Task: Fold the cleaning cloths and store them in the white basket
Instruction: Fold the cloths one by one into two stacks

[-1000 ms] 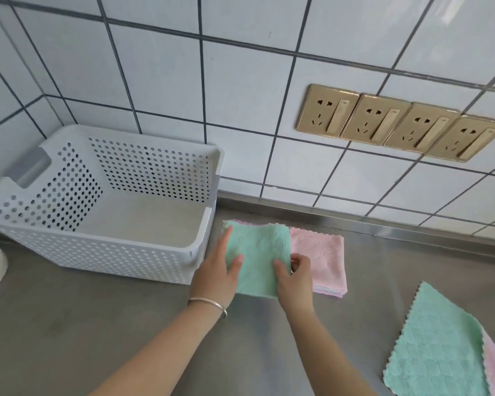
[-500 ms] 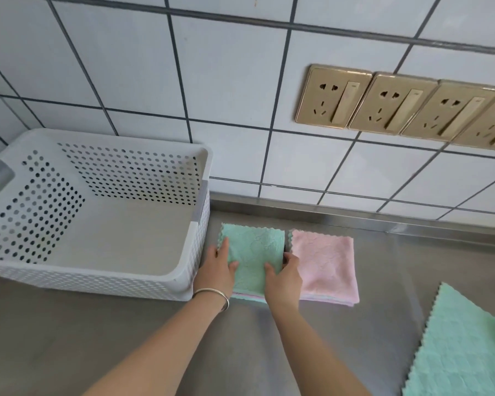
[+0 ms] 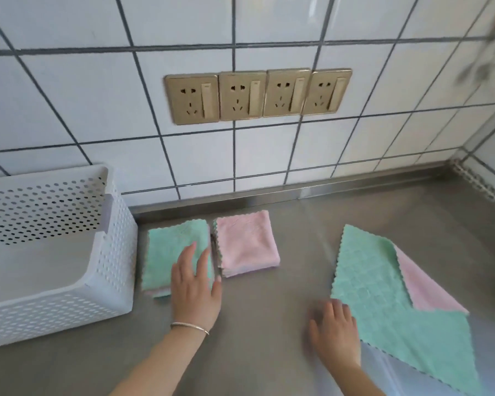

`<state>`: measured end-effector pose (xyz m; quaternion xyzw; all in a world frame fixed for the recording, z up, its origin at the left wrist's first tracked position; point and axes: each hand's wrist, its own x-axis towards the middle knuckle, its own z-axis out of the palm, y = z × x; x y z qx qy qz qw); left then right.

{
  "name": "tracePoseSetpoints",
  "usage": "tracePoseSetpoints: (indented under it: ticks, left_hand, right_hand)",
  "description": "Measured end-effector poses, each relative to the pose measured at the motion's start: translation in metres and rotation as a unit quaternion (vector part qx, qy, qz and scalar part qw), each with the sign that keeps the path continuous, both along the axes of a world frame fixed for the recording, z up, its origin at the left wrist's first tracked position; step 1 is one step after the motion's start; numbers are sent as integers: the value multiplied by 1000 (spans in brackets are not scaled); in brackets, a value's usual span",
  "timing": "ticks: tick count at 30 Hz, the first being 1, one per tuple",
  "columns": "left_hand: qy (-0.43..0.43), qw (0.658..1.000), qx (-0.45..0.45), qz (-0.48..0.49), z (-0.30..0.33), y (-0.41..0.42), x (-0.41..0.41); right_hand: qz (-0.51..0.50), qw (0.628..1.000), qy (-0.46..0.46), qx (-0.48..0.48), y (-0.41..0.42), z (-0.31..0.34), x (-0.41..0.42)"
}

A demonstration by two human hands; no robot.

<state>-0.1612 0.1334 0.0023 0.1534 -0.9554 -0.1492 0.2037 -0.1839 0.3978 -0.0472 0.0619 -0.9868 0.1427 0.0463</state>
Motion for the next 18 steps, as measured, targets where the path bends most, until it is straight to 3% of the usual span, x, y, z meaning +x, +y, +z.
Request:
tracePoseSetpoints:
  ticks: [3, 7, 11, 14, 18]
  left_hand:
    - [-42, 989, 15, -142, -14, 63, 13]
    - [-91, 957, 12, -275, -31, 128, 30]
    - [-116, 934, -41, -336, -33, 166, 34]
    - [-127, 934, -34, -332, -33, 172, 34]
    - [-136, 934, -46, -328, -39, 151, 51]
  right_hand:
    - [-41, 994, -62, 75, 45, -10, 13]
    - [9, 994, -45, 103, 60, -10, 8]
    - [149, 987, 57, -1, 53, -4, 25]
    - [231, 968, 76, -60, 48, 3, 47]
    - [253, 954, 41, -156, 49, 5, 68]
